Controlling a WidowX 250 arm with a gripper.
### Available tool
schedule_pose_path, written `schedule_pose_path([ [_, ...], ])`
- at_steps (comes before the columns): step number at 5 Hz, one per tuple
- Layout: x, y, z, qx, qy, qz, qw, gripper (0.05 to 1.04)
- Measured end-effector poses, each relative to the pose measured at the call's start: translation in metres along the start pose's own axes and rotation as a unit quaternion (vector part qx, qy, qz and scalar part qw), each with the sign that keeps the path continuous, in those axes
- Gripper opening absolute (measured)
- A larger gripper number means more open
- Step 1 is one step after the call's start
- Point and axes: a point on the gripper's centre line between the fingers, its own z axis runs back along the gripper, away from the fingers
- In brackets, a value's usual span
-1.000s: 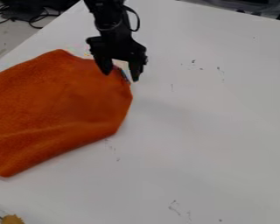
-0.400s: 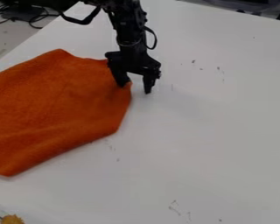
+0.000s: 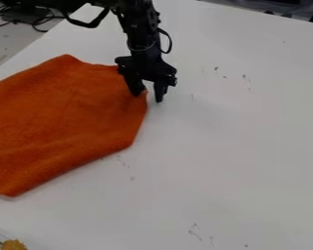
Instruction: Fold the cloth from the top to the bottom
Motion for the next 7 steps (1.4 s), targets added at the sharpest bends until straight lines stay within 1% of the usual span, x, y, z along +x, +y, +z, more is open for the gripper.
schedule_pose_path([
  [1, -0.003, -0.003, -0.002, 0.004, 0.002, -0.017, 0.9998, 0.38],
  [2, -0.005, -0.003, -0.004, 0.008, 0.0, -0.026, 0.9996, 0.175],
  [3, -0.007, -0.005, -0.001, 0.004, -0.006, -0.034, 0.9994, 0.07],
  [4, -0.019, -0.013, 0.013, 0.001, -0.002, -0.024, 0.9997, 0.055],
  [5, -0.009, -0.003, 0.059, -0.009, -0.054, 0.012, 0.9984, 0.055],
  [6, -0.014, 0.06, 0.11, -0.02, -0.101, 0.112, 0.9884, 0.054],
  [7, -0.03, 0.105, 0.142, -0.032, -0.118, 0.194, 0.9733, 0.054],
])
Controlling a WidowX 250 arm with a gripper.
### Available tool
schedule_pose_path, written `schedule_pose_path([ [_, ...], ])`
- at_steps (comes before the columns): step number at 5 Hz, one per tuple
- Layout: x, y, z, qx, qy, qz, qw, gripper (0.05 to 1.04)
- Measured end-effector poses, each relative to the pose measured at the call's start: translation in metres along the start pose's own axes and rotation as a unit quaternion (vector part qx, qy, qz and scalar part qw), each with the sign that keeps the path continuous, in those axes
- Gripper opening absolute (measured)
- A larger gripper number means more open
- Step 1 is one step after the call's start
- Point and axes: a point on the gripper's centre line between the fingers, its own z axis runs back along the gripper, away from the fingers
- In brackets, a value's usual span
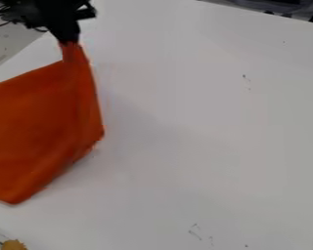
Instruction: Fold the cloth from the top to the bottom
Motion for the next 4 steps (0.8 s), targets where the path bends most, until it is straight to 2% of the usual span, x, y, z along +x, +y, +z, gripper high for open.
schedule_pose_path([
  [1, -0.005, 0.06, 0.015, 0.013, -0.012, 0.075, 0.997, 0.054],
  [2, -0.026, 0.121, 0.021, 0.032, 0.0, 0.134, 0.9905, 0.054],
  [3, -0.032, 0.178, 0.014, 0.043, 0.015, 0.167, 0.9849, 0.054],
  [4, -0.052, 0.201, 0.005, 0.051, 0.041, 0.179, 0.9817, 0.054],
])
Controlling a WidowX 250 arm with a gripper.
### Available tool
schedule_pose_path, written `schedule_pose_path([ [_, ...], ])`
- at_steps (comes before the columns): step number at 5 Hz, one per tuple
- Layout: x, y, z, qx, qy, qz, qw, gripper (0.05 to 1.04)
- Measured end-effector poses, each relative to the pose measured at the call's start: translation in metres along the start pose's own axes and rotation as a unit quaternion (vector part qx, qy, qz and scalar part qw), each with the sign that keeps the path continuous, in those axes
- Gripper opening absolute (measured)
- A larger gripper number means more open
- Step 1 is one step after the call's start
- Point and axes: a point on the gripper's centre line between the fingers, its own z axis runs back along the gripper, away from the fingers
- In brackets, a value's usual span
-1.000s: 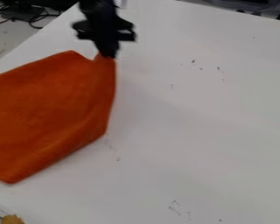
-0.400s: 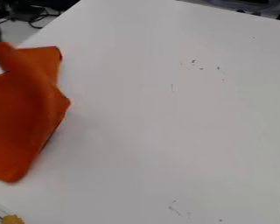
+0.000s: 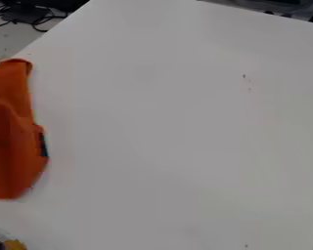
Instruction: Fold the cloth from the top to the bottom
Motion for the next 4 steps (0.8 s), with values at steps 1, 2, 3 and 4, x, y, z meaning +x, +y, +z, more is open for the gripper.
schedule_pose_path([
  [1, -0.004, 0.016, -0.011, 0.009, 0.006, -0.002, 0.9999, 0.077],
  [2, -0.012, 0.023, -0.019, 0.015, 0.023, -0.007, 0.9996, 0.229],
  [3, -0.014, 0.018, -0.024, 0.028, 0.031, -0.035, 0.9985, 0.49],
  [4, -0.015, 0.007, -0.029, 0.032, 0.038, -0.066, 0.9965, 0.798],
])
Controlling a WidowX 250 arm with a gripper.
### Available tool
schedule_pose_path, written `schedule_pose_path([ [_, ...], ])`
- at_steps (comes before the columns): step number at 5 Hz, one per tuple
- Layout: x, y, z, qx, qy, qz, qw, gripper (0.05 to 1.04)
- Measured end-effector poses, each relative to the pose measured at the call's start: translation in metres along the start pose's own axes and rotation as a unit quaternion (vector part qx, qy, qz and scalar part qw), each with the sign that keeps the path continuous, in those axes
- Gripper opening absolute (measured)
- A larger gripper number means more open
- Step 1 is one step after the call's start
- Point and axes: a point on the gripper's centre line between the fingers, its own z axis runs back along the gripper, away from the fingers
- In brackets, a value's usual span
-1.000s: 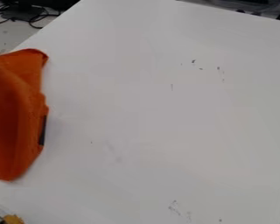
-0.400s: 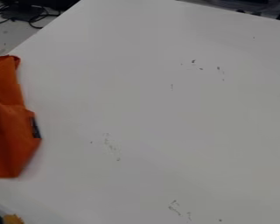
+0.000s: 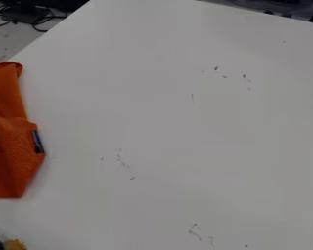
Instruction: Fold the cloth from the top to the bottom
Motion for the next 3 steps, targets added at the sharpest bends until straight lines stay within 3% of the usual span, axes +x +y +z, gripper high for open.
schedule_pose_path([
  [1, 0.007, -0.006, 0.02, 0.022, -0.022, -0.027, 0.9992, 1.007],
  [2, 0.012, -0.025, 0.034, 0.035, -0.038, -0.077, 0.9957, 1.009],
  [3, 0.016, -0.052, 0.053, 0.051, -0.051, -0.15, 0.986, 1.002],
])
